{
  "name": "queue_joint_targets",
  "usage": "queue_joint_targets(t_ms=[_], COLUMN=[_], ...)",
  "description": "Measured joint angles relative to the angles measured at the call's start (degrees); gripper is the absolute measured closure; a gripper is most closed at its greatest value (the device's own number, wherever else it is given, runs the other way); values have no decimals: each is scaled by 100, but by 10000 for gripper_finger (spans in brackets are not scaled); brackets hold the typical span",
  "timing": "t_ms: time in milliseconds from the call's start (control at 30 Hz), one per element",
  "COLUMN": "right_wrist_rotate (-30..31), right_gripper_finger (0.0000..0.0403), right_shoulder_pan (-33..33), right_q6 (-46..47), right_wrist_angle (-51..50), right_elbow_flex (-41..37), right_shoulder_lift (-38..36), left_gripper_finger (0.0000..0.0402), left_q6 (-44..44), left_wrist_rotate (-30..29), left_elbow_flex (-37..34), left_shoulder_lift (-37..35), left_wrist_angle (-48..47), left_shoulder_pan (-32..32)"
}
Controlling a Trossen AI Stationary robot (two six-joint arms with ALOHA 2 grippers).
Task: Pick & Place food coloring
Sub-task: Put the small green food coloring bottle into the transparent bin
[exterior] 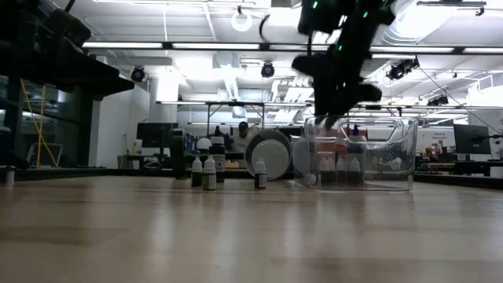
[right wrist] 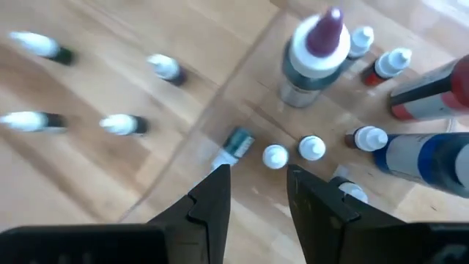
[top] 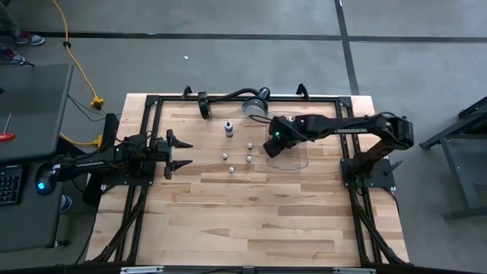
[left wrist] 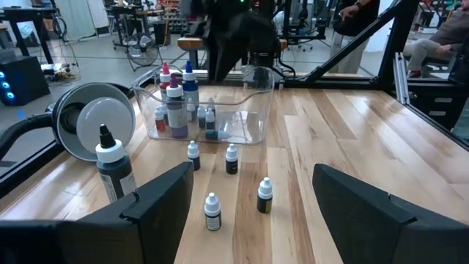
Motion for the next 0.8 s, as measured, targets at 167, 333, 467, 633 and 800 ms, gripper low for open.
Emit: queue_joint_targets(t_ms=[167, 333, 467, 633, 800], right_wrist_rotate=[2, 252, 373, 434, 417], right_gripper_finger=[279, 279, 279, 279, 279], right_shoulder_pan=[212, 381, 528, 680, 801], right_q6=[7, -186, -665, -1198, -2078], right_wrist_angle=[4, -459, -1035, -1688, -2162], right_elbow_flex=[4, 380, 1055, 2003, 2976], right_shoulder_lift=[-570, -842, -791, -509, -12], left_gripper_finger=[124, 124, 124, 124, 124], left_q6=[-1, -1, -1, 0, 0], left_wrist_rotate=[0, 0, 0, 0, 0], left_elbow_flex=[-2, -2, -2, -2, -2], left_shoulder_lift=[0, 0, 0, 0, 0], left_wrist_angle=[-1, -1, 0, 0, 0], left_shoulder_pan=[0, 0, 1, 0, 0])
